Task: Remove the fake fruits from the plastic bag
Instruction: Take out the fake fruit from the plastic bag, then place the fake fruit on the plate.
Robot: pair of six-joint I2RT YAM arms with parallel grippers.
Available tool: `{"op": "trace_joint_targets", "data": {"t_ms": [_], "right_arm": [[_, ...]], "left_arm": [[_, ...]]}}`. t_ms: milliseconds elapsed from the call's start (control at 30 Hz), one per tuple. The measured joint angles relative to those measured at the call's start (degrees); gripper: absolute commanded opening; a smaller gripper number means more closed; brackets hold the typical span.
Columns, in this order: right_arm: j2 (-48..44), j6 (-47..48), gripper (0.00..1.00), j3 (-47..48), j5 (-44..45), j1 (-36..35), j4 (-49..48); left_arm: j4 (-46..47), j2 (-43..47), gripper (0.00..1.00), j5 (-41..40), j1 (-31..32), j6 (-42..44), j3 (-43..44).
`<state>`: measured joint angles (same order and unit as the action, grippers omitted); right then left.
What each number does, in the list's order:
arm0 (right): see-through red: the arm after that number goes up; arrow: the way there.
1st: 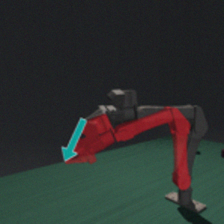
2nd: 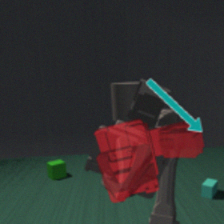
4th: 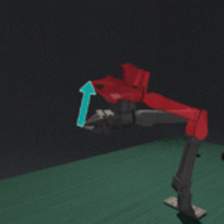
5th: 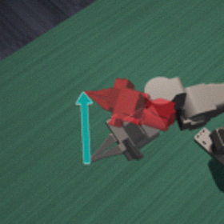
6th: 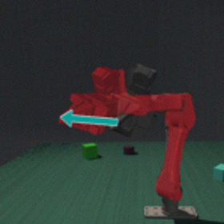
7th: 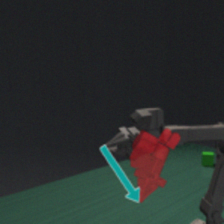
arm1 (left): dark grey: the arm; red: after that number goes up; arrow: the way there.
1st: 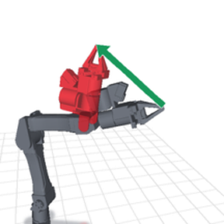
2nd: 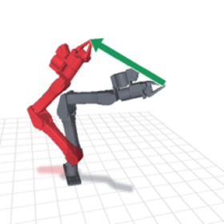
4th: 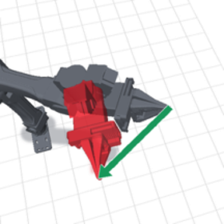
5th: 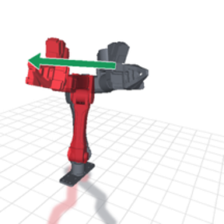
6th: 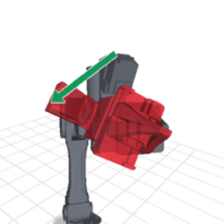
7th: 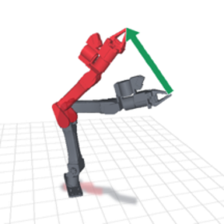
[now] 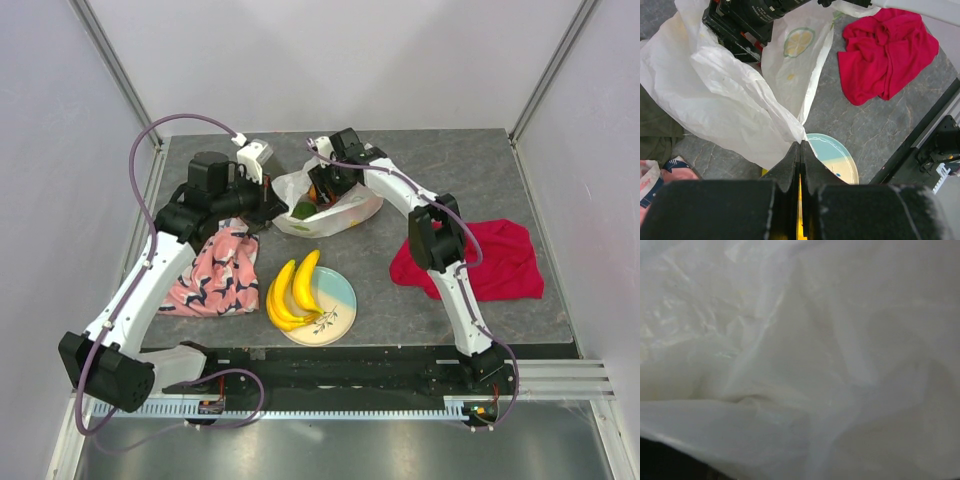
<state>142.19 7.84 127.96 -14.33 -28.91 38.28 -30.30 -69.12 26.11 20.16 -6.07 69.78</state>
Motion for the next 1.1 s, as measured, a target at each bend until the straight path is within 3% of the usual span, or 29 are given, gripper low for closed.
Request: {"op": "trace_joint_targets", "data": {"t_ms": [167,367,533,733,933,1100], "right_arm": [[-6.69,1.31,0.54,-7.41,0.11,0.55,-1.90],[-28.24,5.88,0.50,-22.75,-4.22,1.36,-3.10],[-43.54,9.49,0.50,-30.21,-8.85,1.36,-3.08],[-51.65,16.68,0.49,-35.93,-13.99,-1.31,4.15],[-58.25,22.49,0.50,-50.03,-16.04,-13.20,11.06],[-56.50,22.01,0.51,-55.84,-15.30,-14.80,10.34]], "left_arm": [[1.03,-2.10,0.02,-0.13,0.22,0.61,0.04],[2.64,-4.26,0.02,-0.59,0.22,2.34,0.02],[5.16,-4.28,0.02,-0.63,0.22,3.41,0.00],[8.59,-4.24,0.02,-0.63,0.22,3.56,0.00],[11.23,-2.38,0.02,-1.03,0.15,3.63,-0.44],[11.21,1.99,0.02,-1.01,-0.63,3.89,-0.68]]}}
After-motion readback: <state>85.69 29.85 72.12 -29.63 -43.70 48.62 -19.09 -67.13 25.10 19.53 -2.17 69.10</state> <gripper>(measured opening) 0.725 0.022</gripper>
